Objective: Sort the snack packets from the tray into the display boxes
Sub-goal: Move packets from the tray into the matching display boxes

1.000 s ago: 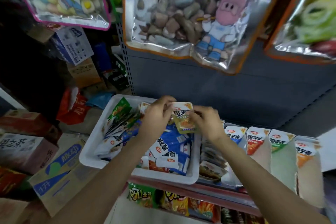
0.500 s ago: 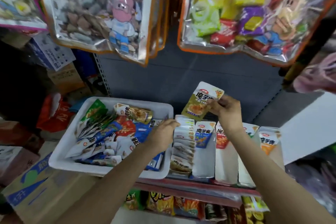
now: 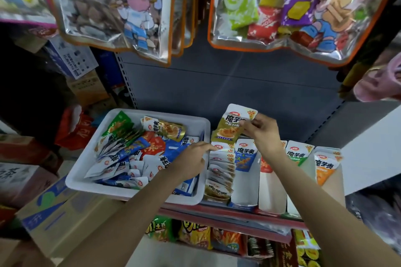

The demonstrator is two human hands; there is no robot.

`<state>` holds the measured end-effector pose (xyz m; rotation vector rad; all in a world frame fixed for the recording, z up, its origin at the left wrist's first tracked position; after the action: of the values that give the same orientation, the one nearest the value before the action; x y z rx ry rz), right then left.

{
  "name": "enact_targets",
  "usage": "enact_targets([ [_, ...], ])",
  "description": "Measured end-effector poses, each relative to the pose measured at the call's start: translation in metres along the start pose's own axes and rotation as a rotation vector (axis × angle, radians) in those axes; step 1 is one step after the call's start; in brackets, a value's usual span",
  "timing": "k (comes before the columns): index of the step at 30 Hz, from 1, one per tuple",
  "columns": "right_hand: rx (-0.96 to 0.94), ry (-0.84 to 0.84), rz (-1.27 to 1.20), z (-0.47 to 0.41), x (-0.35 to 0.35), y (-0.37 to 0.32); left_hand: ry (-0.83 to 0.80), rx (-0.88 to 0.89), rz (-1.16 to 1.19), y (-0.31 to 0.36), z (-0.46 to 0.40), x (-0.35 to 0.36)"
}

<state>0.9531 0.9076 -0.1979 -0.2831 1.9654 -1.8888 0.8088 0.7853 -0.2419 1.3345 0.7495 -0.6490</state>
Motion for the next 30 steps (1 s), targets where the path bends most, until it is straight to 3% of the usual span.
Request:
enact_targets([
  [5, 0.043, -0.059, 0.478, 0.000, 0.004, 0.013, -0.002, -0.026, 0.060, -0.007, 0.000, 0.001],
  [13, -0.245, -0.159, 0.822, 0.009, 0.015, 0.015, 0.014, -0.001, 0.072, -0.005, 0.001, -0.001],
  [20, -0.196, -0.309, 1.244, 0.009, 0.027, 0.038, 0.033, -0.036, 0.143, -0.005, -0.002, 0.003],
  [23, -0.153, -0.329, 1.232, 0.009, 0.030, 0.037, 0.019, -0.035, 0.147, -0.009, -0.001, 0.003],
  [26, -0.165, -0.247, 1.152, 0.011, 0.034, 0.016, 0.029, -0.046, 0.169, -0.017, 0.004, 0.000],
  [30, -0.213, -0.251, 0.962, 0.012, 0.067, -0.010, 0.144, -0.139, 0.168, -0.045, 0.012, -0.018],
])
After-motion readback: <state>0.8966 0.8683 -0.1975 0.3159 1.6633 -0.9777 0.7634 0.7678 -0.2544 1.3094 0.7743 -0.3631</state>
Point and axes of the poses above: each hand's wrist, its own z-axis away from the middle knuckle, its own x-axis out of the palm, y = z × x, the point moved 4 cm from there along -z, towards the middle knuckle, and after that the axes turned 2 degrees about x, right-handed, at the moved point
